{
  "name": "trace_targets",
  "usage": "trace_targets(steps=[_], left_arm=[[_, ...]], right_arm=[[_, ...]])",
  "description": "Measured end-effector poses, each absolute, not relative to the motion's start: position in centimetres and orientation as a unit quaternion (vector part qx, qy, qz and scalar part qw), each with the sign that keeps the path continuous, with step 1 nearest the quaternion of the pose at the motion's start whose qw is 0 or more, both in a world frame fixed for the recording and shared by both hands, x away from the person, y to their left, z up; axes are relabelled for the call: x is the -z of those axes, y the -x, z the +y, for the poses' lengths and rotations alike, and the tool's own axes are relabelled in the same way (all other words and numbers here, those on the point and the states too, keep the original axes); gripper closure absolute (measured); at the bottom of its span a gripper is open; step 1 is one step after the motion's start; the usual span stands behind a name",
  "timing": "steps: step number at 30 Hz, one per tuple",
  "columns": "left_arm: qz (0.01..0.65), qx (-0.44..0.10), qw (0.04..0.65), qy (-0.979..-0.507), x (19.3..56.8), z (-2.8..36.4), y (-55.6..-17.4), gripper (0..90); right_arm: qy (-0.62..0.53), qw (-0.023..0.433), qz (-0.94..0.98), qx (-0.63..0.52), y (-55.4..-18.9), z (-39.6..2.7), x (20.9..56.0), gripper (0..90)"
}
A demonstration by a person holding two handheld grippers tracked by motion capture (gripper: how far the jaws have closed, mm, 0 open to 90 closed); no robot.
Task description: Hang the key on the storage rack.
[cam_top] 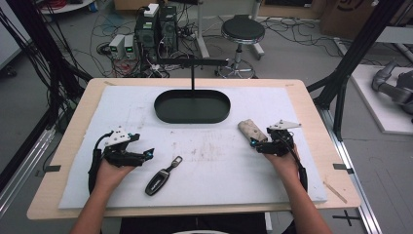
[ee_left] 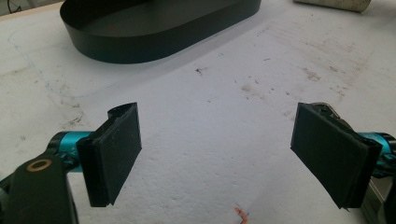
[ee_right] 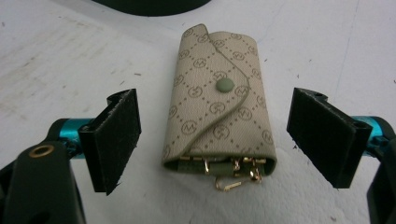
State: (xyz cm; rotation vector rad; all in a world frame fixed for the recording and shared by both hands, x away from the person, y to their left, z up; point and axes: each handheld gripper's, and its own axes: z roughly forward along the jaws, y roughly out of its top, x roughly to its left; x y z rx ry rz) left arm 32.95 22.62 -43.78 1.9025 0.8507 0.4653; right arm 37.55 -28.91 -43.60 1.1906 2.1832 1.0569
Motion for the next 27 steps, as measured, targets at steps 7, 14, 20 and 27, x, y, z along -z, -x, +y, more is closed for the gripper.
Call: trace_targets(steps=[7, 14, 20, 27], left_arm=[[0.348, -0.190, 0.480, -0.782, 43.9, 22.6, -32.9, 16.0], [0.349, -0.189, 0.479, -0.783, 43.9, 22.5, -33.0, 16.0], [0.348, -0.187, 0.482, -0.782, 43.8, 22.5, -32.8, 16.0], [0.327, -0.154, 0.486, -0.796, 43.6, 20.7, -32.6, 16.0]], right_arm=[[-0.438, 0.216, 0.793, -0.363, -38.2, -28.5, 44.1, 17.8], [-0.451, 0.207, 0.795, -0.350, -38.6, -28.5, 44.5, 17.8], [-0.447, 0.214, 0.791, -0.359, -38.3, -28.7, 44.1, 17.8], [-0.447, 0.215, 0.788, -0.364, -38.1, -28.8, 43.9, 17.8]])
